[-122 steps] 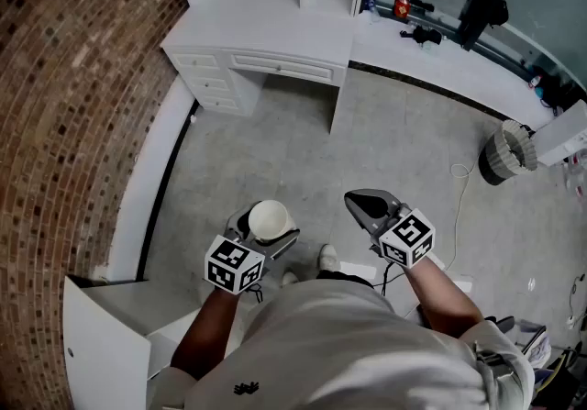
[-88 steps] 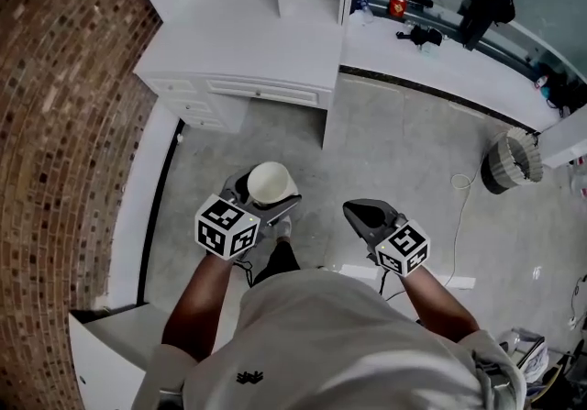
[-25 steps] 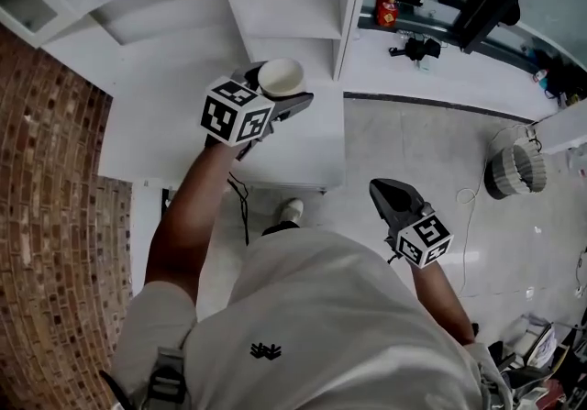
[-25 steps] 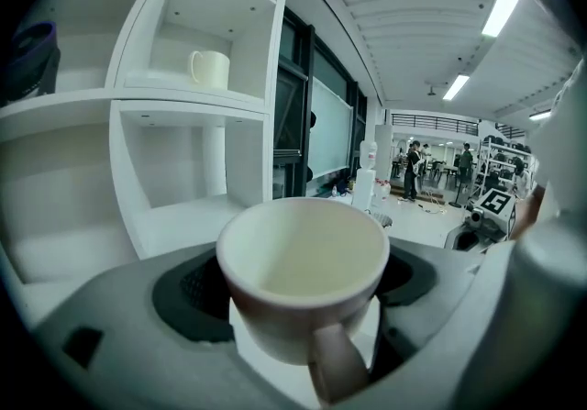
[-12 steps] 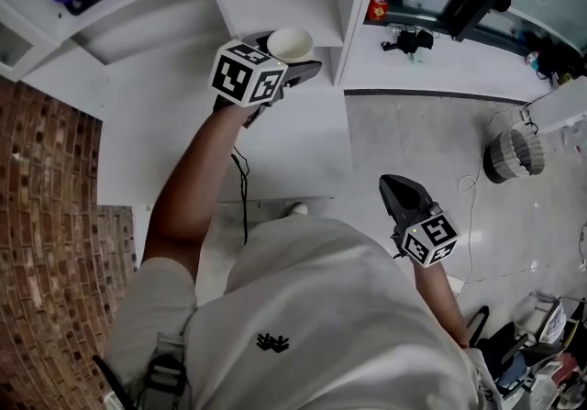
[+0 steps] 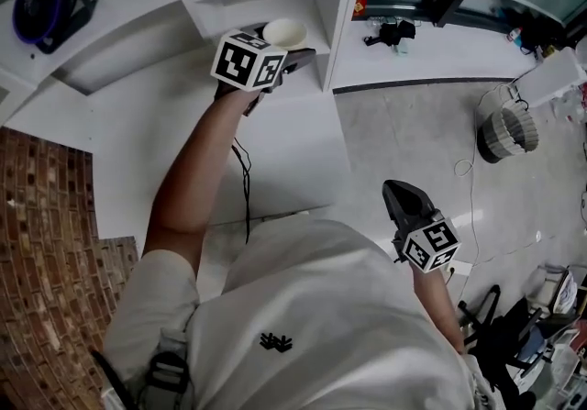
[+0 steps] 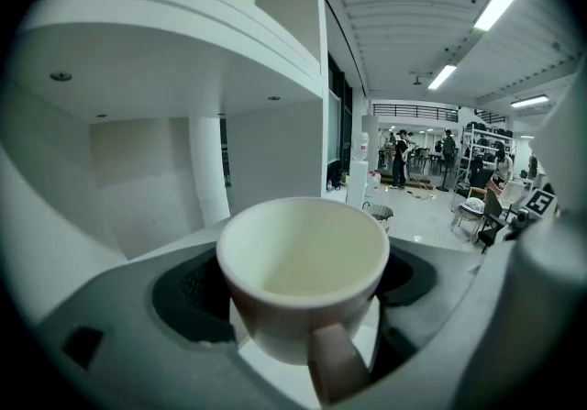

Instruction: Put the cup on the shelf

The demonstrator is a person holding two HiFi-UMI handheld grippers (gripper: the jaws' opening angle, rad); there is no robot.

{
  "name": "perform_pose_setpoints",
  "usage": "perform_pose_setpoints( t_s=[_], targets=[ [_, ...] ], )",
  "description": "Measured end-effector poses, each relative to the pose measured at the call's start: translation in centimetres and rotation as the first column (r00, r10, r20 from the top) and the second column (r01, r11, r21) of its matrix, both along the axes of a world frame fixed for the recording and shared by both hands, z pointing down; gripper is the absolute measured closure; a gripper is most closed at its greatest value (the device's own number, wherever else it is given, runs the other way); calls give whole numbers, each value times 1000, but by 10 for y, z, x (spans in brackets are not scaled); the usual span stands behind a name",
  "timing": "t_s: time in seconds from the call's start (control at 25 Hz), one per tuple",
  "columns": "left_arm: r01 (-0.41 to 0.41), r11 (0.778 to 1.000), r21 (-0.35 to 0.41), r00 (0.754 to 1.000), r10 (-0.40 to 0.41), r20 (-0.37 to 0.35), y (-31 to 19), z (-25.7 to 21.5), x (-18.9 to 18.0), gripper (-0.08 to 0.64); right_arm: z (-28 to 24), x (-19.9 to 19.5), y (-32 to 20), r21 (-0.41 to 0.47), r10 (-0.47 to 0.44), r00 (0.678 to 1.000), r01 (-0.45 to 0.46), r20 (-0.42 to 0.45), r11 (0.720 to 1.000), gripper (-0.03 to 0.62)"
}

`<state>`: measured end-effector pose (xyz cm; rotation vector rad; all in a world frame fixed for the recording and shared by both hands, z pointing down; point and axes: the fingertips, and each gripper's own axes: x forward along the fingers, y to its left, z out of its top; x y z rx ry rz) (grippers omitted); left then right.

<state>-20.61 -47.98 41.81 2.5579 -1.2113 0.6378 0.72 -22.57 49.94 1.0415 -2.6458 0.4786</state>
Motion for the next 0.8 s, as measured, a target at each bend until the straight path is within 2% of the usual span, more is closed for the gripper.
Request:
perform_pose_setpoints(
  t_s=[0.36,0.8],
  targets=[
    [10,1000,-7,1000,-10,4,-40,12,-9,130,6,1,2,-17,90,996,-90,0,996,581],
    [32,999,-8,999,-32,3,-75,26,-17,130,10,-2,-1,-40,138,990,-138,-15,990,581]
  ],
)
